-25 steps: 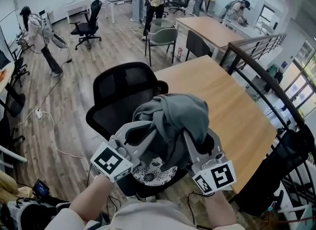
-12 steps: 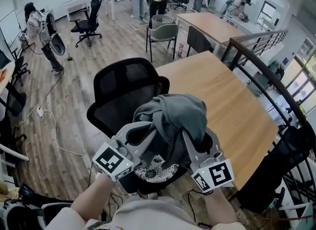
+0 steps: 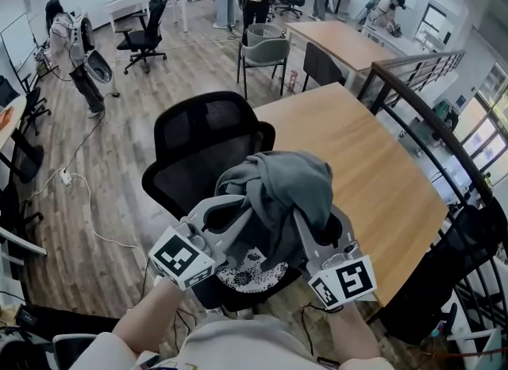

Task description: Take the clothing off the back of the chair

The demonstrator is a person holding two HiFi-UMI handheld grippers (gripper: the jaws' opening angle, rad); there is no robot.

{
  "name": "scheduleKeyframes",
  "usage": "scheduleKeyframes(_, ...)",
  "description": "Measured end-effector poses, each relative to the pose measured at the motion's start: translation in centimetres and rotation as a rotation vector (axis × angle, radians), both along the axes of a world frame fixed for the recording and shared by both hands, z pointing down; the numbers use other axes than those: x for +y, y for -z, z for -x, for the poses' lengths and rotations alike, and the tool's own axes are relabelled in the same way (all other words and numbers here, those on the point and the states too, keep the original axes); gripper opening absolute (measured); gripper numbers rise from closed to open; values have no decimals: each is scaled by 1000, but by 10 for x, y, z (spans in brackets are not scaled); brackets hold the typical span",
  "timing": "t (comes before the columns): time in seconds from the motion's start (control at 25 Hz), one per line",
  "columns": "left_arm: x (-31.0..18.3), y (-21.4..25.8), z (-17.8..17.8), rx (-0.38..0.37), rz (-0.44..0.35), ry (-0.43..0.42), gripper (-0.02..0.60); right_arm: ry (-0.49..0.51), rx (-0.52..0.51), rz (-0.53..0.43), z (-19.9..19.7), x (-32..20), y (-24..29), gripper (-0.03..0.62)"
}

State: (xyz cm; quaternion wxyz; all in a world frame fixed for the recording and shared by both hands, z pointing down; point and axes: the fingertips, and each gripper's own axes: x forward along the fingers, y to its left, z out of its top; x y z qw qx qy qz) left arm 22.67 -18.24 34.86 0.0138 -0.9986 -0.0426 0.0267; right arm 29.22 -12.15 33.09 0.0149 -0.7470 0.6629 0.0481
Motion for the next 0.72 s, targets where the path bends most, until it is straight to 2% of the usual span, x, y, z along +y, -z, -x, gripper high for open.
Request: scheduleKeyframes(0.72,11,5,14,1,10,0,28,5,-11,-2,14,11,4,129)
